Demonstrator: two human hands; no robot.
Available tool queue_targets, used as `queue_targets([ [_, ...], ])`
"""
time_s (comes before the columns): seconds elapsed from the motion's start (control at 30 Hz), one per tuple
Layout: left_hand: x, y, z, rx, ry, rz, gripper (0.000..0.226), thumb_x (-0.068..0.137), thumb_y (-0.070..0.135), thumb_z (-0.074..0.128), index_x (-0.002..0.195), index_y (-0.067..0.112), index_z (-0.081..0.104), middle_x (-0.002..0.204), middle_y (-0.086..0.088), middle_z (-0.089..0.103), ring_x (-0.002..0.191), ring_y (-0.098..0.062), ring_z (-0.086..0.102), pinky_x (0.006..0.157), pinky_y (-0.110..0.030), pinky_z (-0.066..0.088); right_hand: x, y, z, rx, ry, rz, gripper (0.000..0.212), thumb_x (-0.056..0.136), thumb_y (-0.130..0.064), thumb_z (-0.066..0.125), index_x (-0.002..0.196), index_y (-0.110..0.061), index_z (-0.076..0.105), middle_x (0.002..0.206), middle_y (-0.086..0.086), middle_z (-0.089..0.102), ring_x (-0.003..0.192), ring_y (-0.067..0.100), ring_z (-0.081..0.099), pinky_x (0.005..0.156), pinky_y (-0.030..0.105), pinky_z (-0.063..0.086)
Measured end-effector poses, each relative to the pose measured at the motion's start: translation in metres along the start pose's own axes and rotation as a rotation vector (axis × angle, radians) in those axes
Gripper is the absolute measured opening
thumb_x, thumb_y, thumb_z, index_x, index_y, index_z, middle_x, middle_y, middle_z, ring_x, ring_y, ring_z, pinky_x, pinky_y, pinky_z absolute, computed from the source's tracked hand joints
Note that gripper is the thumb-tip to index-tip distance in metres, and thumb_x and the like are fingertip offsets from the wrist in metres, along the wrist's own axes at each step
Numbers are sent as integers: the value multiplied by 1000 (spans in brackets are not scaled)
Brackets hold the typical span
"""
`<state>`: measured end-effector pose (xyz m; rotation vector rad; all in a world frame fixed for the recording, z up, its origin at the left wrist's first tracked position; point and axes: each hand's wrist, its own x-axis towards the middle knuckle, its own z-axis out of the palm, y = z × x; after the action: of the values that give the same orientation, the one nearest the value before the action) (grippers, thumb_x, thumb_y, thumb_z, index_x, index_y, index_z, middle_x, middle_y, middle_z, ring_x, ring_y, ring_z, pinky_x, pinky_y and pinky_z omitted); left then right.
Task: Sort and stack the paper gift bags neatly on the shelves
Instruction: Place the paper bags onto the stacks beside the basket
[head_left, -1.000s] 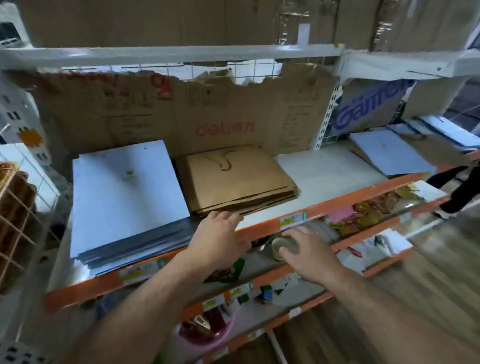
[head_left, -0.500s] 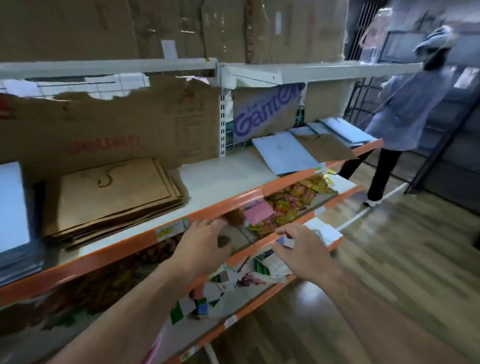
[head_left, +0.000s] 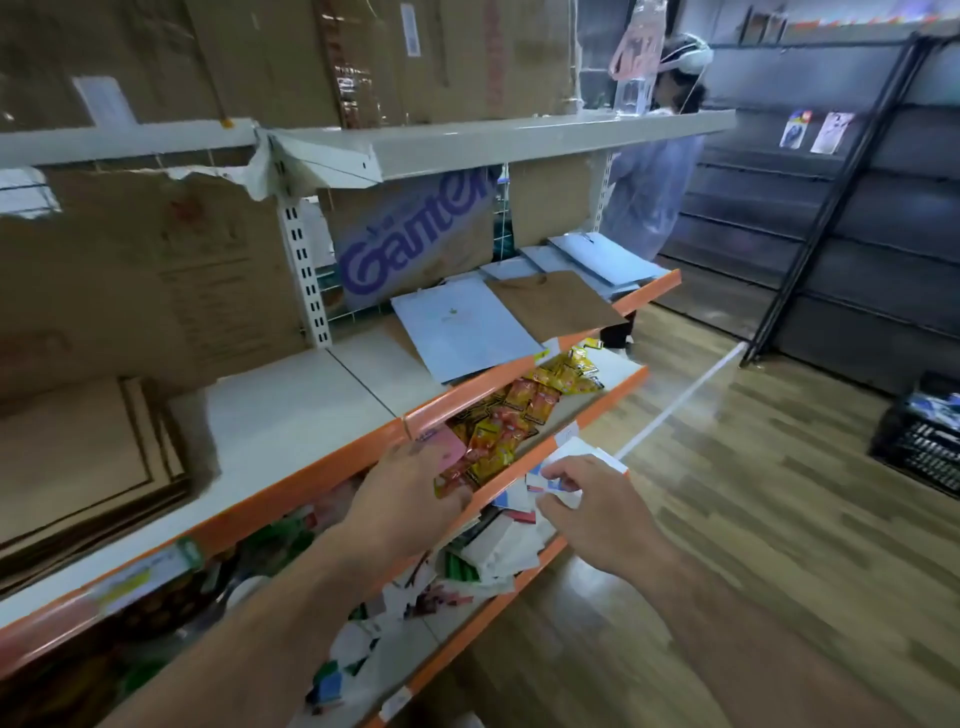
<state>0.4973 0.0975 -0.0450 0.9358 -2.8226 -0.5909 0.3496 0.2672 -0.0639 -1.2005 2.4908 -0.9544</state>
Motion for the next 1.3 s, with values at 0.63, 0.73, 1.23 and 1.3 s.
queue_targets([
  [0.63, 258, -10, 14, -25, 75, -288, 63, 87, 57, 54, 134, 17, 45, 133, -9, 49, 123, -30, 43, 92, -42, 46, 277, 84, -15, 96, -83, 182, 19, 83, -42, 61, 93, -29, 69, 91, -13, 71, 86, 8, 66, 81, 37, 56],
  [0.73, 274, -11, 18, -17, 74, -379, 63, 87, 55, 61, 134, 18, 42, 132, -9, 45, 121, -31, 44, 89, -42, 45, 308, 100, -13, 98, -50, 235, 22, 83, -35, 60, 80, -16, 72, 75, -2, 70, 74, 13, 65, 68, 30, 49],
  [1.23, 294, 42, 38, -118, 248, -911, 76, 76, 44, 80, 130, 9, 40, 123, -18, 47, 108, -41, 58, 75, -38, 44, 399, 150, -43, 1144, -101, 629, 28, 93, -28, 69, 80, -4, 63, 67, 14, 67, 56, 23, 59, 55, 33, 45],
  [1.3, 293, 50, 39, -145, 271, -962, 76, 75, 47, 80, 127, 8, 42, 124, -19, 48, 108, -41, 58, 74, -37, 41, 405, 151, -49, 1154, -148, 622, 27, 93, -29, 69, 89, -3, 63, 73, 17, 72, 65, 27, 67, 60, 36, 53],
])
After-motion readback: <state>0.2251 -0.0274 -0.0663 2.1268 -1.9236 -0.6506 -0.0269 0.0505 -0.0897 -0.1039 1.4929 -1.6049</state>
